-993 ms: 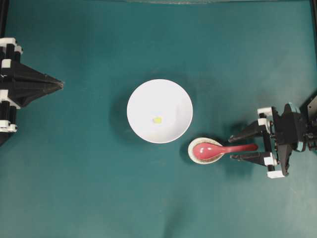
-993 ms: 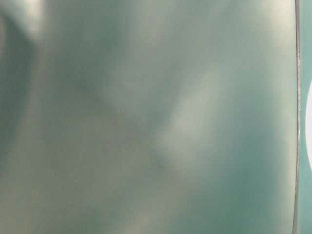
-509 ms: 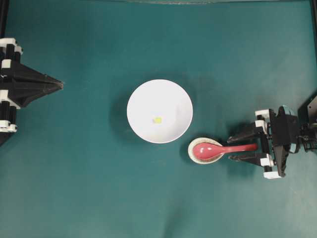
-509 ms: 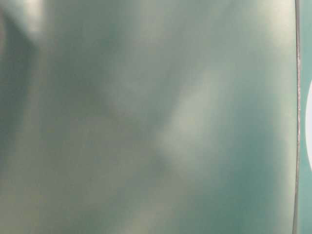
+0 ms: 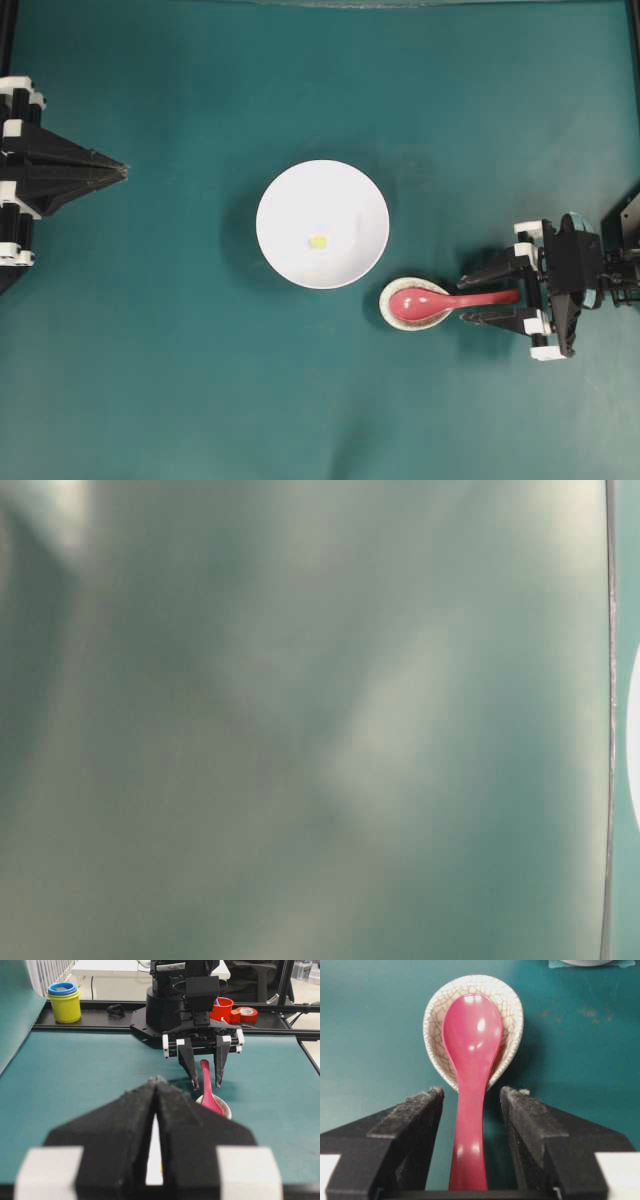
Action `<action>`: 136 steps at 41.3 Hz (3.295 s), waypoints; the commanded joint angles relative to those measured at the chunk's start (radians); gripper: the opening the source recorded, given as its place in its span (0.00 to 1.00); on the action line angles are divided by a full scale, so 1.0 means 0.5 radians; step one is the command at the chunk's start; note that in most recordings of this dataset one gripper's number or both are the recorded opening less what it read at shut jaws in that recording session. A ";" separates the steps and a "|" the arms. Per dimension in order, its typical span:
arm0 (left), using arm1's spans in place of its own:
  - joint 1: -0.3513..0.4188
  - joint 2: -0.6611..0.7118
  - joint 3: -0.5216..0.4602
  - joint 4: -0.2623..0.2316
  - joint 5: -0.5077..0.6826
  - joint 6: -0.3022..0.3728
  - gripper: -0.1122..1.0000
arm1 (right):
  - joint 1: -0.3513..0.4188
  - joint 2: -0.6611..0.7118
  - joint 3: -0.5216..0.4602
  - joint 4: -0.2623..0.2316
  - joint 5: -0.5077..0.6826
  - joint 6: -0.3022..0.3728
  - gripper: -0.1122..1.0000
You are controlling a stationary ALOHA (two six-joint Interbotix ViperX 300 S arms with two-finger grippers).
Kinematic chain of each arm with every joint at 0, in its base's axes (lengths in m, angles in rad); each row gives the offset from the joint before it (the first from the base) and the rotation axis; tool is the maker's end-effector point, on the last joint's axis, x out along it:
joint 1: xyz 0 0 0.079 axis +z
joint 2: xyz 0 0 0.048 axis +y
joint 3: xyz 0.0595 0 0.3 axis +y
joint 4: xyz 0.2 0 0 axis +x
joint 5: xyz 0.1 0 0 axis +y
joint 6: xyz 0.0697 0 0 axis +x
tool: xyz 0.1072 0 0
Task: Scoop the yellow hexagonal prism block from the bowl with a spoon using the right arm.
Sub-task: 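Close the right gripper on the red spoon handle, then lift the red spoon off the rest and swing it over the bowl, then lower the spoon bowl into the white bowl near the yellow block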
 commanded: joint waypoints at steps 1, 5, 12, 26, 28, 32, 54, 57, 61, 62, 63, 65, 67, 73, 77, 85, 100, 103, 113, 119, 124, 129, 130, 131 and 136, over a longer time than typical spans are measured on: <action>0.003 0.018 -0.028 0.006 -0.012 -0.003 0.10 | 0.006 -0.012 -0.009 0.003 -0.009 -0.012 0.59; 0.003 0.018 -0.028 0.006 -0.012 -0.006 0.11 | 0.006 -0.015 -0.006 0.006 -0.009 -0.028 0.56; 0.003 0.018 -0.028 0.006 -0.009 -0.006 0.11 | 0.006 -0.015 -0.006 0.003 -0.006 -0.046 0.54; 0.003 0.018 -0.028 0.006 -0.009 -0.006 0.11 | 0.006 -0.012 -0.009 0.006 0.000 -0.086 0.54; 0.003 0.018 -0.028 0.006 -0.009 -0.006 0.11 | 0.006 -0.012 -0.012 0.006 0.000 -0.086 0.54; 0.003 0.018 -0.028 0.006 -0.009 -0.006 0.11 | 0.006 -0.015 -0.015 0.003 0.000 -0.086 0.52; 0.003 0.018 -0.028 0.006 0.040 -0.006 0.11 | -0.003 -0.132 -0.117 0.003 0.135 -0.086 0.30; 0.003 0.018 -0.028 0.006 0.043 -0.006 0.11 | -0.021 -0.218 -0.144 0.006 0.264 -0.086 0.30; 0.003 0.018 -0.031 0.006 0.043 -0.006 0.11 | -0.061 -0.337 -0.193 0.003 0.430 -0.089 0.30; 0.003 0.018 -0.028 0.006 0.043 -0.003 0.11 | -0.077 -0.380 -0.209 0.006 0.491 -0.095 0.30; 0.003 0.018 -0.031 0.006 0.043 -0.003 0.10 | -0.089 -0.408 -0.218 0.003 0.534 -0.095 0.30; 0.003 0.018 -0.028 0.006 0.043 -0.003 0.11 | -0.126 -0.485 -0.242 0.003 0.641 -0.104 0.30; 0.003 0.018 -0.028 0.006 0.043 -0.003 0.11 | -0.163 -0.558 -0.267 0.003 0.764 -0.117 0.30; 0.003 0.018 -0.028 0.006 0.043 0.009 0.11 | -0.298 -0.755 -0.353 0.000 1.111 -0.172 0.30; 0.003 0.018 -0.028 0.006 0.043 0.012 0.10 | -0.393 -0.853 -0.420 0.000 1.344 -0.215 0.30; 0.003 0.018 -0.028 0.006 0.037 0.018 0.11 | -0.617 -0.997 -0.653 -0.034 1.930 -0.298 0.30; 0.003 0.018 -0.031 0.006 0.034 0.021 0.11 | -0.908 -0.991 -1.009 -0.166 2.583 -0.313 0.30; 0.003 0.018 -0.031 0.009 0.031 0.021 0.11 | -0.960 -0.976 -1.058 -0.187 2.666 -0.313 0.30; 0.003 0.018 -0.028 0.006 0.031 0.021 0.11 | -1.068 -0.841 -1.270 -0.249 2.979 -0.316 0.30; 0.003 0.018 -0.031 0.006 0.031 0.021 0.11 | -1.077 -0.712 -1.439 -0.295 3.191 -0.316 0.30; 0.003 0.018 -0.031 0.009 0.031 0.021 0.10 | -1.077 -0.577 -1.595 -0.310 3.384 -0.316 0.30; 0.003 0.018 -0.031 0.009 0.031 0.018 0.10 | -1.077 -0.472 -1.712 -0.334 3.543 -0.316 0.30; 0.003 0.018 -0.031 0.006 0.028 0.021 0.11 | -1.077 -0.454 -1.733 -0.341 3.568 -0.313 0.30; 0.003 0.018 -0.031 0.006 0.028 0.021 0.11 | -1.077 -0.442 -1.749 -0.344 3.580 -0.313 0.30; 0.003 0.018 -0.031 0.006 0.031 0.021 0.11 | -1.074 -0.377 -1.822 -0.356 3.642 -0.313 0.30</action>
